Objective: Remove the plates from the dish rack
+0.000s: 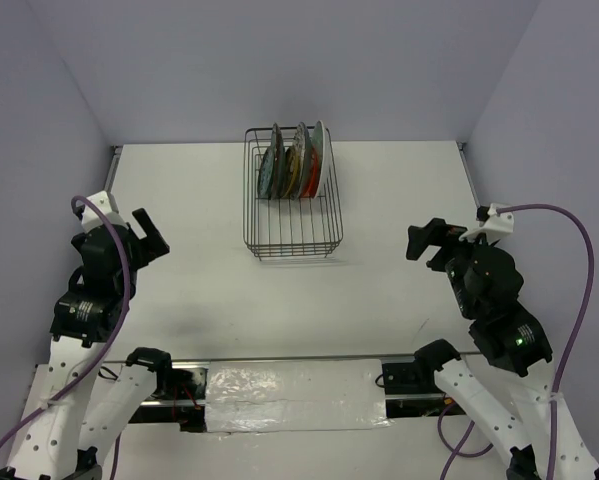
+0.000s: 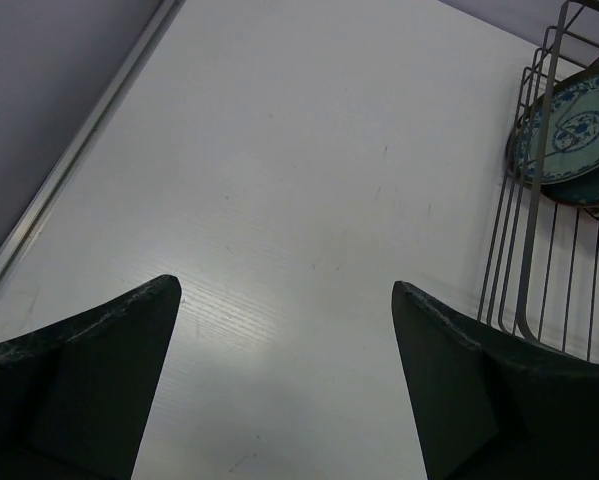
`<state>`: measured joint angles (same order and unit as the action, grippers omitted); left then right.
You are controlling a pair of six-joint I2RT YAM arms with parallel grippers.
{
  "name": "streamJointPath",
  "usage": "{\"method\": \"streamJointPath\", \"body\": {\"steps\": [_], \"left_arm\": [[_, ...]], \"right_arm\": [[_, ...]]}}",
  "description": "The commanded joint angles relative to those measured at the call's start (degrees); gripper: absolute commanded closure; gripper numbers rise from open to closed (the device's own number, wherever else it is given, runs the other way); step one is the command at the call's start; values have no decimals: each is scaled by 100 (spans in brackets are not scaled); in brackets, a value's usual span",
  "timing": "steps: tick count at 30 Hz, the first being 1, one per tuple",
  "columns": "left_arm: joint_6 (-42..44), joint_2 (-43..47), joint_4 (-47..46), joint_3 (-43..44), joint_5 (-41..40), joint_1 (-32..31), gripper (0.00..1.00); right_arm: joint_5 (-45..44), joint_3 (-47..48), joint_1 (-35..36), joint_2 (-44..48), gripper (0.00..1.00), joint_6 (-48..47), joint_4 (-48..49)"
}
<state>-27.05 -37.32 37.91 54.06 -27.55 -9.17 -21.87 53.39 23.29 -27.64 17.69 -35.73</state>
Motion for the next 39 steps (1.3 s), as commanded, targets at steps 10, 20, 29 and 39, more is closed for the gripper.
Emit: {"method": "streamJointPath", "body": {"steps": [10, 20, 29, 39], "left_arm": [[68, -21, -258, 8, 171, 20, 0], [68, -12, -267, -19, 74, 20, 0], [138, -249, -302, -10, 250, 47, 0], [174, -293, -346, -19, 399, 56, 1]], "right_arm": [[1919, 400, 44, -1125, 0, 260, 1356], [-172, 4567, 518, -5991, 0, -28, 447], [-1873, 7343, 896, -9029, 33, -1135, -111], [-2268, 7406, 1037, -9672, 38, -1417, 153]]}}
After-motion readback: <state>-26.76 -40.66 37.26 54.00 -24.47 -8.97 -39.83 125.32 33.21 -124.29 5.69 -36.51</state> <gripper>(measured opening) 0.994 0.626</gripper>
